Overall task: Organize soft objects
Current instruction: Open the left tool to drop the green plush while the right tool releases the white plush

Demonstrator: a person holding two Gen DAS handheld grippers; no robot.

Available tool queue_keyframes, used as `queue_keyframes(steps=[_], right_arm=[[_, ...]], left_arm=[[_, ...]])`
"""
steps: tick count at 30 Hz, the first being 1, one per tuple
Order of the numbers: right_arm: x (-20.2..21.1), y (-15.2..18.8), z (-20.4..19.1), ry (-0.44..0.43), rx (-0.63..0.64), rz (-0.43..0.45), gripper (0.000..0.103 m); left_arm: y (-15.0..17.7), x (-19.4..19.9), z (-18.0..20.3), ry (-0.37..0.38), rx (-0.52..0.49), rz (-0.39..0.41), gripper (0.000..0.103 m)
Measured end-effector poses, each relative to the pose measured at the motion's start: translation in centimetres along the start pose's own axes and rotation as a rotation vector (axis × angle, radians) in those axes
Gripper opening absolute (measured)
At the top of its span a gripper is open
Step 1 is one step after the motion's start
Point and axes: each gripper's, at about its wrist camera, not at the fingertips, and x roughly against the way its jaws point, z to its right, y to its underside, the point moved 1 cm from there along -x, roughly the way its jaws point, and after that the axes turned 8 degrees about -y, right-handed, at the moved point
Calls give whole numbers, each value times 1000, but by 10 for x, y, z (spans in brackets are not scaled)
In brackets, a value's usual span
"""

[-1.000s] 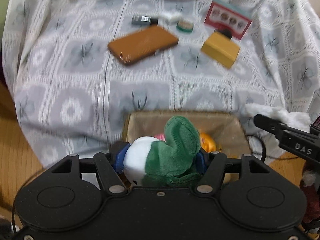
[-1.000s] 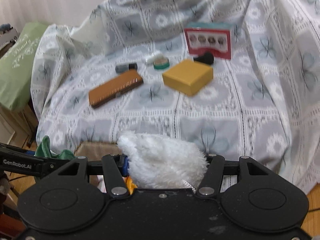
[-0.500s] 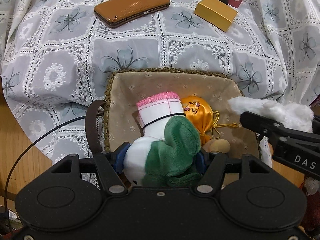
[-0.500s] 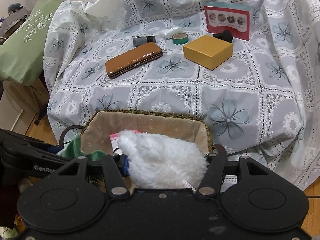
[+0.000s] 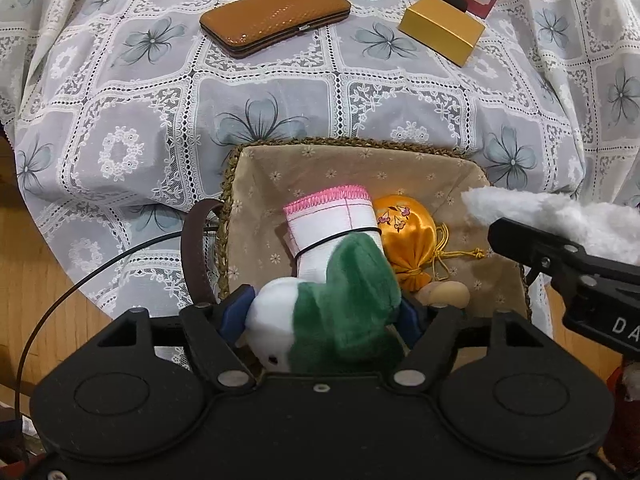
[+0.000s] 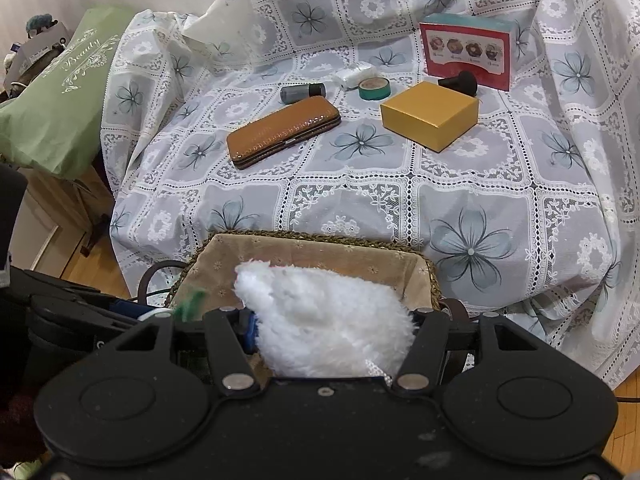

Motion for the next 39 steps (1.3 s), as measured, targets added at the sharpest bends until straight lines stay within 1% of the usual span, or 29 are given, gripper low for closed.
queue_keyframes(steps=[7,11,18,20,25,39], right_arm=[[1,1,-1,1,4,0,58],[0,2,-2,0,7,-10,58],[-2,0,-3,-7,9,-18,60],[-2,0,-3,-14,5,-17,65],[0,-1,-4,-20,2,-10,71],[-5,2,1,-3,-24,-34,71]], left_arm=[[0,4,-1,-10,3,16,69],[2,6,-2,-23,7,30,74],[4,6,-5,-33,10,38,75],[4,6,-6,-37,9,39,75],[4,5,-5,-34,15,41,75],[4,5,-5,-37,12,40,75]])
